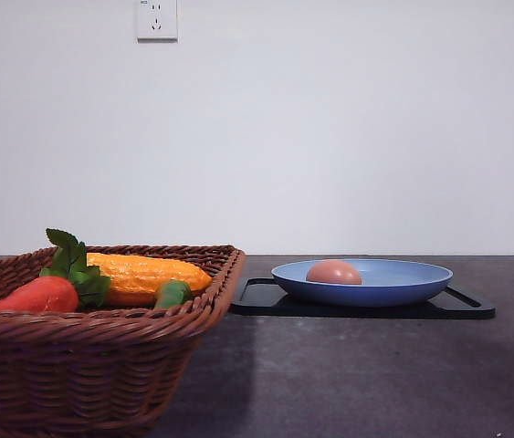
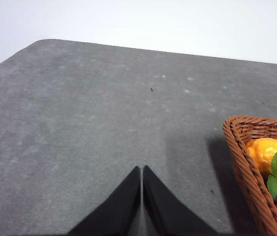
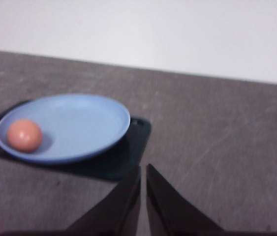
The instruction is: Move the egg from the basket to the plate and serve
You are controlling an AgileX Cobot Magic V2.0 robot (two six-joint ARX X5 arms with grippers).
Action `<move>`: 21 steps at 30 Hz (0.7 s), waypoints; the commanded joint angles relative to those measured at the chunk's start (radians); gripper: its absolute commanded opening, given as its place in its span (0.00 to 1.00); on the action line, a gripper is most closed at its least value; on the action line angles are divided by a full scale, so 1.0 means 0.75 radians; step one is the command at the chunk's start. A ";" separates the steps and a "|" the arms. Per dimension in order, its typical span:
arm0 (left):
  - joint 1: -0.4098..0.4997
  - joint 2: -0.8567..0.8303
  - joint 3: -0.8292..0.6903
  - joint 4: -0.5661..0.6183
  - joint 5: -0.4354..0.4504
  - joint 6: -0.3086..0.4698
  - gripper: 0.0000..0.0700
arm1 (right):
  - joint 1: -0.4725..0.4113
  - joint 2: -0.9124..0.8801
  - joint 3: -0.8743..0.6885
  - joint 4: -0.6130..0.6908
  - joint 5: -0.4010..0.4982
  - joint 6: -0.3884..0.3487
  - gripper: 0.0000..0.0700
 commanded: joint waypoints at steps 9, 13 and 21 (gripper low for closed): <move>0.003 -0.002 -0.037 -0.005 0.005 -0.002 0.00 | -0.001 -0.022 -0.009 -0.082 0.007 0.083 0.00; 0.003 -0.002 -0.037 -0.006 0.005 -0.002 0.00 | -0.001 -0.022 -0.009 -0.081 0.009 0.083 0.00; 0.003 -0.002 -0.037 -0.005 0.005 -0.002 0.00 | -0.001 -0.022 -0.009 -0.081 0.008 0.083 0.00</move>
